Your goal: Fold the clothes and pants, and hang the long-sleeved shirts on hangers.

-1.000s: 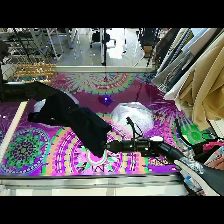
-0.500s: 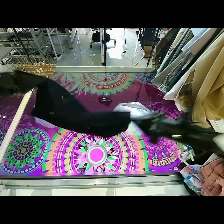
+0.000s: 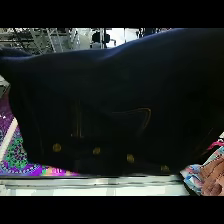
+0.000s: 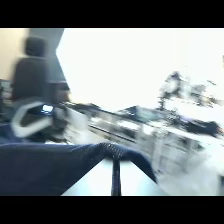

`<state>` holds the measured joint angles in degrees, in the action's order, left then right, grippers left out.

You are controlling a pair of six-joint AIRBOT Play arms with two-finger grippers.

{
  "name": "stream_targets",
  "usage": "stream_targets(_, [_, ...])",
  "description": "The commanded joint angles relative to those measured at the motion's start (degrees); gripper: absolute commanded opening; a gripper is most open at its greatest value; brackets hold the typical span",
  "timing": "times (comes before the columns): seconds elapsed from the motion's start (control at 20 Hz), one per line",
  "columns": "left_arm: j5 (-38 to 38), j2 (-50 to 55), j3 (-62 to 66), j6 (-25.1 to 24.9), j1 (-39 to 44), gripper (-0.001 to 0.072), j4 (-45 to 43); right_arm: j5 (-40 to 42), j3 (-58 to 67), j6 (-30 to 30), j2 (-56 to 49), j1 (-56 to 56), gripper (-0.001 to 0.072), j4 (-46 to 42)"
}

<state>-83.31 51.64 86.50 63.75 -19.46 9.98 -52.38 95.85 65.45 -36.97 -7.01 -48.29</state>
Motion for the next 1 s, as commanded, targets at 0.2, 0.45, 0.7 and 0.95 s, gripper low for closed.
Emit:
stream_targets(0.2, [30.8, 4.0, -29.1, 5.9, 23.1, 0.0004, -30.1, -11.7, -5.5, 10.3, -32.9, 0.2, 0.0022, -16.5])
stream_targets(0.45, [50.2, 32.0, -29.6, 4.6, 20.2, 0.0004, -24.9, 3.5, -6.4, 10.0, -58.4, 0.2, 0.0022, -15.9])
stream_targets(0.7, [29.3, 48.5, -13.4, 4.4, 12.7, 0.0004, -23.6, -5.0, -4.2, 8.3, -58.4, 0.2, 0.0022, -16.1])
stream_targets(0.95, [5.3, 48.7, -13.0, 4.4, 3.4, 0.0004, -29.6, -27.5, -7.6, 6.7, -49.5, -3.1, 0.0022, -14.2])
